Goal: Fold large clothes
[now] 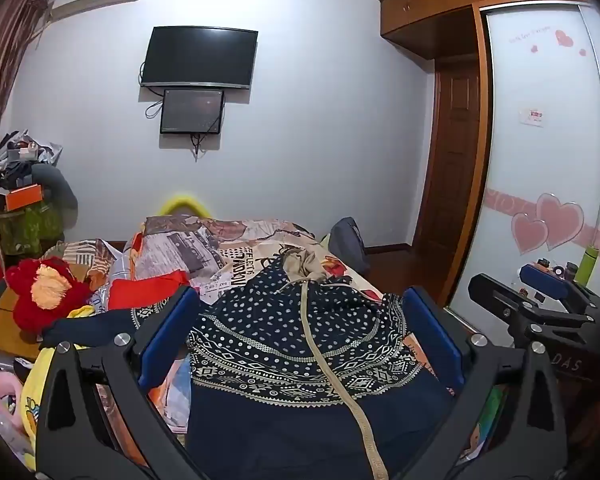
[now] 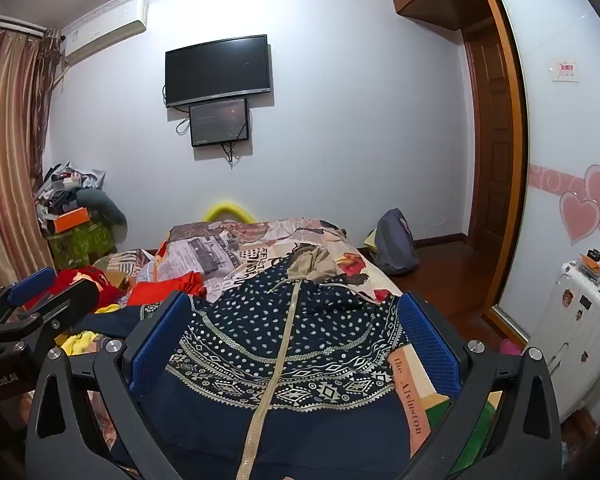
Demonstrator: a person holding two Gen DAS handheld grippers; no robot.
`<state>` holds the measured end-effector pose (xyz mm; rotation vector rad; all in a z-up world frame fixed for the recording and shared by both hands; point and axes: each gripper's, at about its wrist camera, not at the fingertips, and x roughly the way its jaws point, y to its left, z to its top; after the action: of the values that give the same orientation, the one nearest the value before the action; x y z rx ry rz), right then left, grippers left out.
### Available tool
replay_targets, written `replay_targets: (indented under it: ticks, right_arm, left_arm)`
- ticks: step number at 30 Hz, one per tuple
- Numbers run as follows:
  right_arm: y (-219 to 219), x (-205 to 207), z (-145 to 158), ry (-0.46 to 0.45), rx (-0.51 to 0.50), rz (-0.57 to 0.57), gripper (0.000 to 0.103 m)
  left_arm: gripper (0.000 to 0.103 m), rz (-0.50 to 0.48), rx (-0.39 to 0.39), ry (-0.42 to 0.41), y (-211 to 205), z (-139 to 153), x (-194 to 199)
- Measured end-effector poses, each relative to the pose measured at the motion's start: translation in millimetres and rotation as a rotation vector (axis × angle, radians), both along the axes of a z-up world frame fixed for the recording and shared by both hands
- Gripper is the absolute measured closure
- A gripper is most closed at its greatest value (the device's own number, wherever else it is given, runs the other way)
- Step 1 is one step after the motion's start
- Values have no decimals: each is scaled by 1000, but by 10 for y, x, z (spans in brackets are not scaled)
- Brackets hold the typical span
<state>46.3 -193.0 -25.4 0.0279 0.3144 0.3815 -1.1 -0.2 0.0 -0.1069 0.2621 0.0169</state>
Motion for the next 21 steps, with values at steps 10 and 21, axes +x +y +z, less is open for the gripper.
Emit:
replay_targets:
  ticks: [10,21]
  right_arm:
    - [-7,5,-12,0,2,-1,0]
    - [38,0,-49,3,5,1,0]
  left_arm:
    - [0,1,-4,23,4,-41,48]
    - [0,6,-11,29,56,-14,45]
